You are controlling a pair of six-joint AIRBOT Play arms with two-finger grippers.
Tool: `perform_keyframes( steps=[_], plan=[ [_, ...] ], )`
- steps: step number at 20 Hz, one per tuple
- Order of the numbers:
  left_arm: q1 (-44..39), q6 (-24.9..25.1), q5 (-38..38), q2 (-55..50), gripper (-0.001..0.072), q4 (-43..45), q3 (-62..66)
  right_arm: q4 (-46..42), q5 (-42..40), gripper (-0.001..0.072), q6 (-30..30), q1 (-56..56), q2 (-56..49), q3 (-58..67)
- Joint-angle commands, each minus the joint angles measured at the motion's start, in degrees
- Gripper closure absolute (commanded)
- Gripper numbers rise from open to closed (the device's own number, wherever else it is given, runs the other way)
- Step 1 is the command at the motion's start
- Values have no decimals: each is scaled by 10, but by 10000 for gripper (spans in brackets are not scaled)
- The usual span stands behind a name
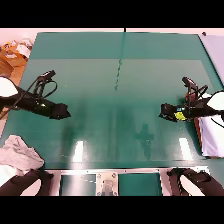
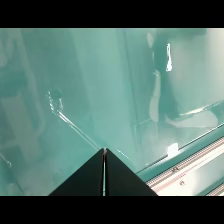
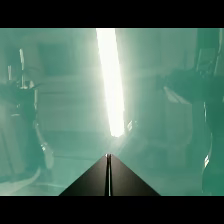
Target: Fold the shirts.
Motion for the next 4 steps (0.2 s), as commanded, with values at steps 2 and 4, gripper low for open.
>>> perform_keyframes(
  steps=[2, 4],
  plan=[
    [-1, 0, 10, 4, 684, -2, -7, 4, -5, 698, 0, 6, 2, -4],
    [-1, 0, 10, 4, 684, -2, -7, 4, -5, 698, 0, 6, 2, -4]
  ],
)
